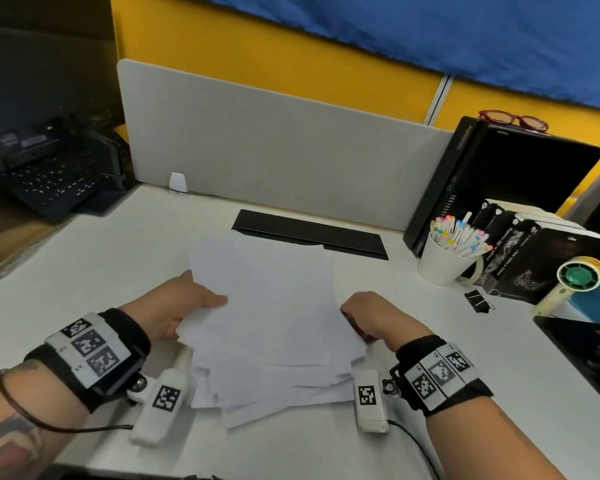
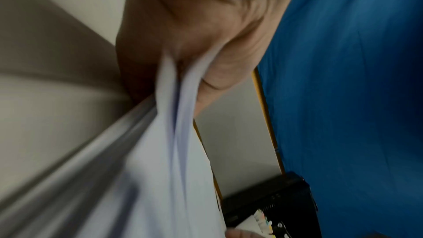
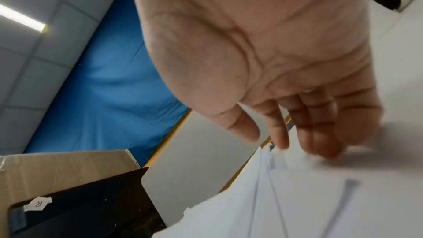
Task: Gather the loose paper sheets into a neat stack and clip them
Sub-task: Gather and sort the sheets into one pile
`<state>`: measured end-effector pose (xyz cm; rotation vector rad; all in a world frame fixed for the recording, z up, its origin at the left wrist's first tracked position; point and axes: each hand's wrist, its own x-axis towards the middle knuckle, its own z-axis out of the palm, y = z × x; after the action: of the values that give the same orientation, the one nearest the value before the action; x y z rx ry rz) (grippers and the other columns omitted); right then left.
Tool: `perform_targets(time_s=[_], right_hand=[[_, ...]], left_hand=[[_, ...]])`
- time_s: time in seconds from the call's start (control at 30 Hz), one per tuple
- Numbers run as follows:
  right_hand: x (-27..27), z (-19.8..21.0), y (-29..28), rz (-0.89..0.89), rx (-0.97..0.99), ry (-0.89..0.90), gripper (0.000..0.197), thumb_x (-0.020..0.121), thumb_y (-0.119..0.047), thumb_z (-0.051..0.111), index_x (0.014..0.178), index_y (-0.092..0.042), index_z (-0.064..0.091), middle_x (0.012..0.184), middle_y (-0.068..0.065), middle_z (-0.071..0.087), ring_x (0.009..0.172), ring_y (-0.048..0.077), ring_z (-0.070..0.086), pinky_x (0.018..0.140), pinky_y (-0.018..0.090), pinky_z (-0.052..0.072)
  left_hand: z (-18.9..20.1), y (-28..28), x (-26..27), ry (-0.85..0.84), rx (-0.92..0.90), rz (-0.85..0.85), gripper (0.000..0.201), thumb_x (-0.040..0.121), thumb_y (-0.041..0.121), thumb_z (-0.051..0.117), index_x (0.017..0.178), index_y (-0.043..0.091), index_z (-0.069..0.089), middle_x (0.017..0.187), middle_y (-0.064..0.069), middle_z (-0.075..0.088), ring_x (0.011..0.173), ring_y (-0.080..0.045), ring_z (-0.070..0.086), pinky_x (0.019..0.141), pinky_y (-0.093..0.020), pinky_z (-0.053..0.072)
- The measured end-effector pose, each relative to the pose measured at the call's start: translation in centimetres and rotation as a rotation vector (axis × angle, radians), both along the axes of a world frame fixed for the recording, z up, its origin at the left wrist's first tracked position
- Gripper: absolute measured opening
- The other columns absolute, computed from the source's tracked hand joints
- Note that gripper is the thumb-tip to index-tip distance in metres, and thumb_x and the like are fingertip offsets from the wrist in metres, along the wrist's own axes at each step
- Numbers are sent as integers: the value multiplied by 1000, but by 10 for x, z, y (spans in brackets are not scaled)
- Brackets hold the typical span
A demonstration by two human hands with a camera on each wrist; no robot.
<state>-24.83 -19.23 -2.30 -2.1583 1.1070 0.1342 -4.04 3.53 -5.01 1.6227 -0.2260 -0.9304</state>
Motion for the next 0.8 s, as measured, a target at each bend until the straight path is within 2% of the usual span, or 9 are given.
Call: perform_targets(time_s=[0.1,0.17,0.23,0.3,0.33,0.43,0.57,0.7,0.8], right_hand=[[6,-8,-5,-183,109,-230,25,99,-26,54,108,-4,59,99,14,59,87,28,59,80,40,53],[5,-9,-3,-245,258,-329,44,94,-44,64,114,-7,55,108,10,61,99,27,63,82,37,55],[2,-7,-3,-249,337,-433,56,82,-53,75,109,-8,54,102,4,61,92,21,62,74,32,51],[-3,-3,-1,-210,425,-610,50,77,-40,84,108,-8,59,98,3,70,86,18,66,71,28,49],[-5,0,0,-195,495,-724,47,78,-28,84,115,-8,63,104,6,74,92,22,71,75,29,53],[-11,20,7,-160,625,-1021,53,71,-4,81,122,-2,66,115,16,73,107,33,71,84,39,59],[-14,59,20,-21,453,-1172,49,67,-4,81,115,-10,69,113,11,75,105,28,72,84,37,59],[-19,89,30,19,205,-1273,36,75,-3,82,107,-18,71,103,-6,78,97,12,74,75,22,58],[-22,95,36,34,175,-1249,37,77,-7,80,110,-18,70,102,-8,78,99,11,73,78,22,57]], left_hand=[[-1,-4,-6,-62,-37,135,91,83,-9,75,154,18,26,108,-7,60,97,-35,63,75,-46,57],[3,-4,-8,-41,-111,116,88,82,-9,75,153,20,31,113,-9,65,96,-35,68,71,-45,58],[10,-3,-9,-64,-181,42,69,84,-6,73,144,20,48,120,-10,72,100,-36,73,77,-45,60],[19,-2,-11,-137,-264,-30,56,86,-2,72,135,23,58,123,-7,74,107,-33,73,89,-48,57],[24,0,-12,-163,-311,-65,55,86,0,74,133,23,59,124,-6,74,110,-33,72,94,-49,56],[39,2,-17,-214,-416,-156,67,72,16,88,133,20,60,123,-7,75,112,-32,71,88,-42,61],[64,-1,-31,-453,-490,-156,56,76,9,78,130,13,64,120,-5,76,112,-25,72,89,-37,61],[95,0,-40,-677,-496,-155,60,82,23,76,139,23,57,127,8,72,116,-10,68,97,-33,57],[115,1,-46,-753,-473,-235,56,86,24,76,138,28,56,125,15,71,115,-2,67,96,-26,57]])
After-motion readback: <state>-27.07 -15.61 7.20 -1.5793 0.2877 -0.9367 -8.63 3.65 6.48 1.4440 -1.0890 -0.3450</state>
